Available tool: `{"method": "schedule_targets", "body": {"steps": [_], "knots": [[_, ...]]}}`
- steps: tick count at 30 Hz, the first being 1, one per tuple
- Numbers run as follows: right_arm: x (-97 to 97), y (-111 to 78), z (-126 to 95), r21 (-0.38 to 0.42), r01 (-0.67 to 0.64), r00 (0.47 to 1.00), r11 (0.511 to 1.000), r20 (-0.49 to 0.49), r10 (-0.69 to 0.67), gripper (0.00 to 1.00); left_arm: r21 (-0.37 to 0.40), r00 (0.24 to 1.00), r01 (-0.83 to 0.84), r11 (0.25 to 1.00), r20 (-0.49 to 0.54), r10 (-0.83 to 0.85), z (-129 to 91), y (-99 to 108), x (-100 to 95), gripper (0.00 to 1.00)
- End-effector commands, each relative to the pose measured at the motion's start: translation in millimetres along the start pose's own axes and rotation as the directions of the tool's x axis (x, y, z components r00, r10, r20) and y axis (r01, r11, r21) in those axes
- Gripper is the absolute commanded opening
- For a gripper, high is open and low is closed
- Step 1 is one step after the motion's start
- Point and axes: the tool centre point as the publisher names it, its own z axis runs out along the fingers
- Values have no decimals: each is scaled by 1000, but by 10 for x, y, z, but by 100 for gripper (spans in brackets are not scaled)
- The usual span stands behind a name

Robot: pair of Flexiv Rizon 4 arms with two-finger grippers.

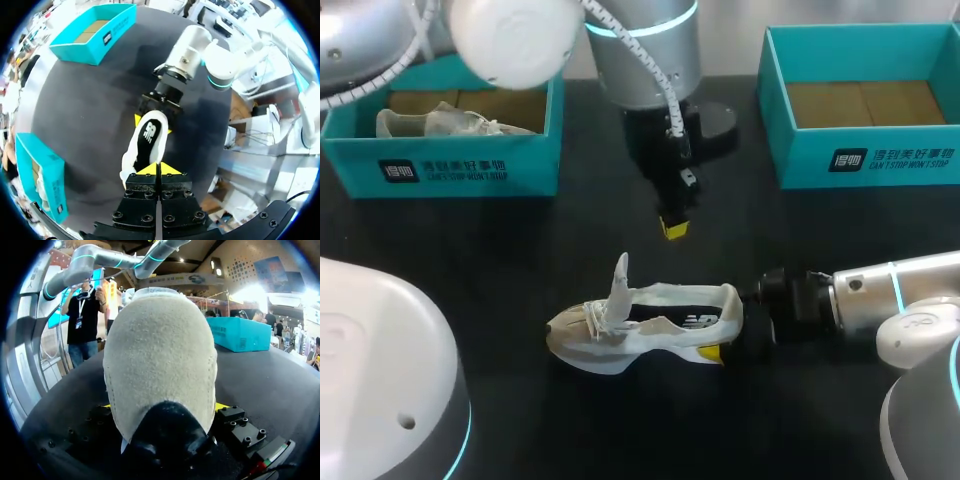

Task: Take the shoe out of the shoebox, open the shoe tongue, remove and reinsert the insole, then place the shoe into the shoebox

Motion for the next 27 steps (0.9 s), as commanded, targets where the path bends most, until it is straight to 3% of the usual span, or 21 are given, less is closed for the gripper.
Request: {"method": "schedule_targets", "body": {"steps": [1,7,27], "knots": [[6,5,1,6,-1,1000,1000,1,1,0,150,948,-289,945,-90,304,-1,3,-58,0],[6,5,1,6,-1,1000,1000,1,1,0,148,882,-466,872,-1,472,125,13,-72,0],[6,5,1,6,-1,1000,1000,1,1,0,148,882,-466,872,-1,472,125,13,-72,0]]}}
